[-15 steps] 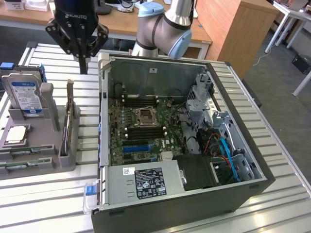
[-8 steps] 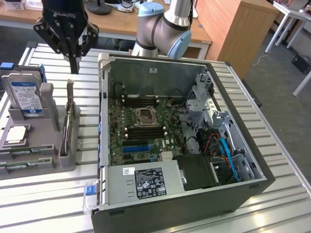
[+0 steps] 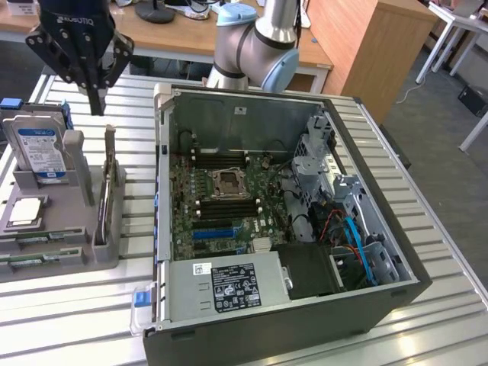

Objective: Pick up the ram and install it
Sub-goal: 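Reach for the ram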

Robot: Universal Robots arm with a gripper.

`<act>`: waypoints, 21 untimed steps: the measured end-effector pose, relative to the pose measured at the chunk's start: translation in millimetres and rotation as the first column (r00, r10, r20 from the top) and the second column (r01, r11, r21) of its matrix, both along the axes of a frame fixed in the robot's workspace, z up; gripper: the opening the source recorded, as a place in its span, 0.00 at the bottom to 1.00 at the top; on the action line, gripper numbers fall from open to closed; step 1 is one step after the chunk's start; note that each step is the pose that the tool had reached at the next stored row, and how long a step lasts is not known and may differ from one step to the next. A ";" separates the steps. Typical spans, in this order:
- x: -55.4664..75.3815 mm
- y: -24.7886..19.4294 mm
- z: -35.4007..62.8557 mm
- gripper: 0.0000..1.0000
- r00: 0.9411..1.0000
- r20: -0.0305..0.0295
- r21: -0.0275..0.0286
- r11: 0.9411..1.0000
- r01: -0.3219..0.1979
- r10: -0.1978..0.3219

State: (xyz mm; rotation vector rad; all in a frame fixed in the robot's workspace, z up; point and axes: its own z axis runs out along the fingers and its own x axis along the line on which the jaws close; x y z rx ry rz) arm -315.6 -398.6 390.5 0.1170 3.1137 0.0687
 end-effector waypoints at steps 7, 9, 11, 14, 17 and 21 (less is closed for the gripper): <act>-23.5 0.2 -0.6 0.10 1.000 0.000 0.000 1.000 0.000 0.000; -30.3 0.2 -0.8 0.10 1.000 0.000 0.000 1.000 0.000 0.000; -37.1 0.3 -0.9 0.10 1.000 0.000 0.000 1.000 0.000 0.000; -47.2 0.3 -1.2 0.10 1.000 0.000 0.000 1.000 0.000 0.000; -56.5 0.3 -1.4 0.10 1.000 0.000 0.000 1.000 0.000 0.000; -68.1 0.3 -1.8 0.10 1.000 0.000 0.000 1.000 0.000 0.000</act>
